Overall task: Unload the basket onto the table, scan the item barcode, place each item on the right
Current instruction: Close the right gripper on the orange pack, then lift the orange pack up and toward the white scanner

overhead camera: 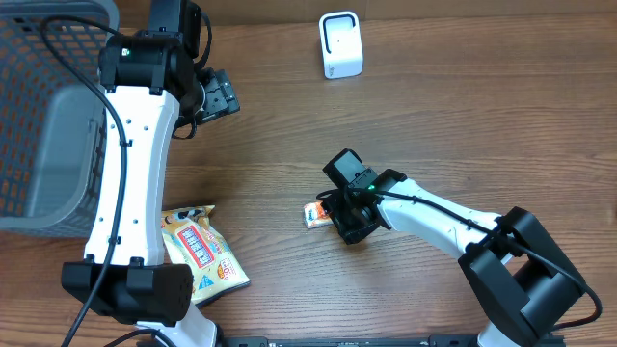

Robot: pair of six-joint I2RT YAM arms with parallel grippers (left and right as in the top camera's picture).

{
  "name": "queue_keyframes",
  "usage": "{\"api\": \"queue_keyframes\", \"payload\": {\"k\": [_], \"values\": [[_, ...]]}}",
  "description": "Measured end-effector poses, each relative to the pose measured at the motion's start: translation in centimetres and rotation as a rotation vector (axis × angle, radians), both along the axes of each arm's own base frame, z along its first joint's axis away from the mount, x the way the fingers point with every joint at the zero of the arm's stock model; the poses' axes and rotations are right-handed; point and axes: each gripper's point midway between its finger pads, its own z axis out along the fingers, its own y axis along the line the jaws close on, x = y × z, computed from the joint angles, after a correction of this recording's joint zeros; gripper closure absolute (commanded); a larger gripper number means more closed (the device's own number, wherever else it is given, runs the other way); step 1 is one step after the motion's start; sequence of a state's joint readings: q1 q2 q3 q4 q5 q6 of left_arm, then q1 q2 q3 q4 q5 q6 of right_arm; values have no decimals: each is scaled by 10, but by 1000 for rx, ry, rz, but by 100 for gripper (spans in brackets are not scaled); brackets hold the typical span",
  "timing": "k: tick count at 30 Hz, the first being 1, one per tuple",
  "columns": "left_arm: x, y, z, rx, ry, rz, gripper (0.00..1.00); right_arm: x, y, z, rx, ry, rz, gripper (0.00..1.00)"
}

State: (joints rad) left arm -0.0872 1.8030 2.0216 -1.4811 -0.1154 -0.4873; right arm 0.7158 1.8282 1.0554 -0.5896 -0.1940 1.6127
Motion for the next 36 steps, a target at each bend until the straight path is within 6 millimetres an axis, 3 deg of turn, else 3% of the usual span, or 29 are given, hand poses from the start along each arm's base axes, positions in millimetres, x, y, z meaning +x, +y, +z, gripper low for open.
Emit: {"api": "queue_keyframes", "payload": {"k": [7,13,19,25,30,36], "values": [[-1,0,0,1,5,0,9,5,1,0,-2,-27,-5,62],[-3,0,-1,2,12,-1,0,9,2,1,-4,-51,9,95],[-3,0,-1,1,12,-1,0,18,0,4,23,-90,95,96],[-3,0,-1,1,12,-1,0,54,-2,11,157,-227,302,96],[-3,0,-1,1,11,-1,0,83,11,55,472,-485,582,96],[-1,0,0,1,5,-1,0,85,6,123,840,-785,838,96]]}}
